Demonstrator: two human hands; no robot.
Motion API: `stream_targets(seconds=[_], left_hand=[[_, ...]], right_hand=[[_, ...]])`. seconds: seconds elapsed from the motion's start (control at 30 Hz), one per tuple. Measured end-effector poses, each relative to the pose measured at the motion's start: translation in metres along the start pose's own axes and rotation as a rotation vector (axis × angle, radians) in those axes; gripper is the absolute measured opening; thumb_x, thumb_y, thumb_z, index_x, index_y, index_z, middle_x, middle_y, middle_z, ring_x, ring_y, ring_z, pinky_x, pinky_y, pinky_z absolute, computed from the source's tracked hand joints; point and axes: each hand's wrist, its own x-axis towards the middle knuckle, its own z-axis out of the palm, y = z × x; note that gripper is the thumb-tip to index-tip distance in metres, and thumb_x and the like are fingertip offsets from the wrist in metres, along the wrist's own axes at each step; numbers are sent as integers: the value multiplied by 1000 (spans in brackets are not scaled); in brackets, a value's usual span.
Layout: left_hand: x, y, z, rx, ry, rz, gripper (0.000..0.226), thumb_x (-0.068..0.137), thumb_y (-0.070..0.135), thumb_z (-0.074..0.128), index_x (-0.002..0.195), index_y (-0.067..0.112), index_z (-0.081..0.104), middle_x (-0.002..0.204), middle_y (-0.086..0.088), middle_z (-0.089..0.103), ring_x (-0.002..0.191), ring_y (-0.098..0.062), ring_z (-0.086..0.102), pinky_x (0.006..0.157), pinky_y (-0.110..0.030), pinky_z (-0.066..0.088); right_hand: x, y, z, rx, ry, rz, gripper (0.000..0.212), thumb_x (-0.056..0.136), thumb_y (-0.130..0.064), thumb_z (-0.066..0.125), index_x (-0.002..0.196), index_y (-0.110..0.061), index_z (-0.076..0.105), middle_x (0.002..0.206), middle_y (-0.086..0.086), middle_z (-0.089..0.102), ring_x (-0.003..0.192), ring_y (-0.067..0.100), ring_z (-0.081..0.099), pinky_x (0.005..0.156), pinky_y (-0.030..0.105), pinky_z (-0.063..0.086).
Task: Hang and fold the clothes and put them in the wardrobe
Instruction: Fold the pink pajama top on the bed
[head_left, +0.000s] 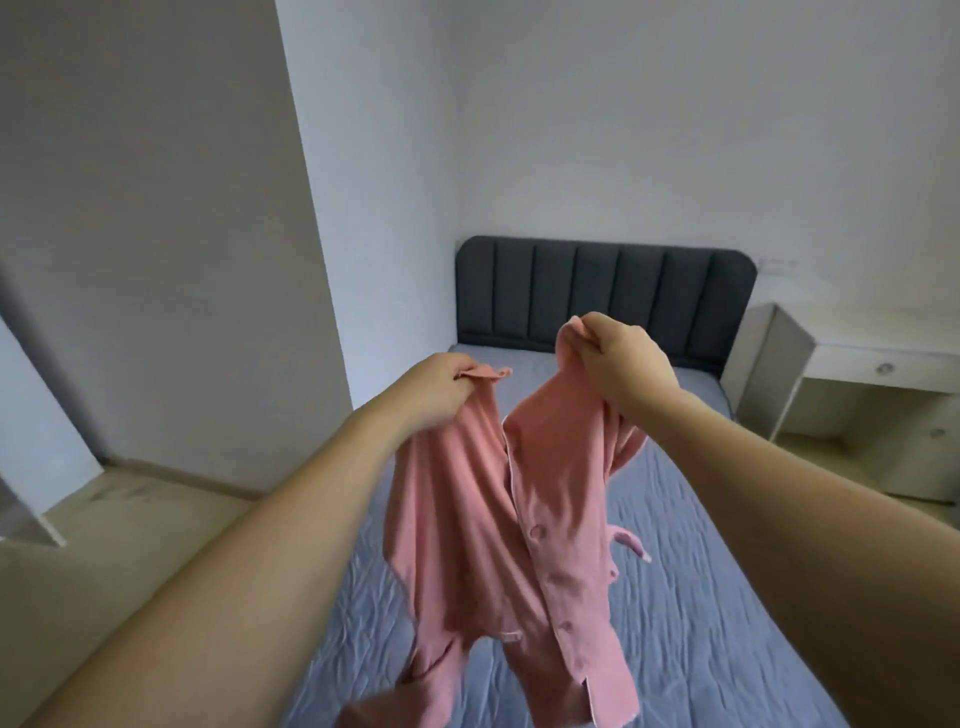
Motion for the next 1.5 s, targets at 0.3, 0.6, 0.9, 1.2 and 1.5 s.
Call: stream_targets(seconds=[0.3,0.6,0.9,1.2,1.5], left_hand=[[111,-21,138,412,-209,27,16,97,19,40,87,23,51,99,-2,63,96,-27,59,72,-34,42],[210,-245,449,727,-92,-22,53,94,36,47,145,30,34,150,-8,34,137,-32,31,112,-50,21],[-17,-520,764,674,-612,-432,68,92,66,16,154,38,15,165,4,-6,151,-22,-8,110,-68,-9],[-29,-553,798,820,29,-71,64,87,59,36,137,23,53,147,-7,47,138,-31,38,111,-65,10],[-57,-524,754,522,135,-21,57,93,42,43,148,26,37,156,-1,33,144,-23,27,120,-48,7]], right_hand=[[31,176,69,-460,-183,-124,15,94,-21,42,101,-25,55,102,0,62,88,30,62,63,31,33],[-38,409,350,-448,-213,107,45,95,-26,42,136,-8,41,135,17,40,124,35,39,100,44,29],[-351,580,630,-354,-899,219,64,98,-56,18,153,-34,-5,161,1,-19,147,21,-18,116,52,-14],[-376,602,665,-384,-428,92,66,90,-59,18,151,-33,26,161,3,17,147,25,14,118,48,-1],[-398,549,644,-387,-509,264,55,100,-42,15,153,-26,13,162,1,3,148,22,1,117,51,4]])
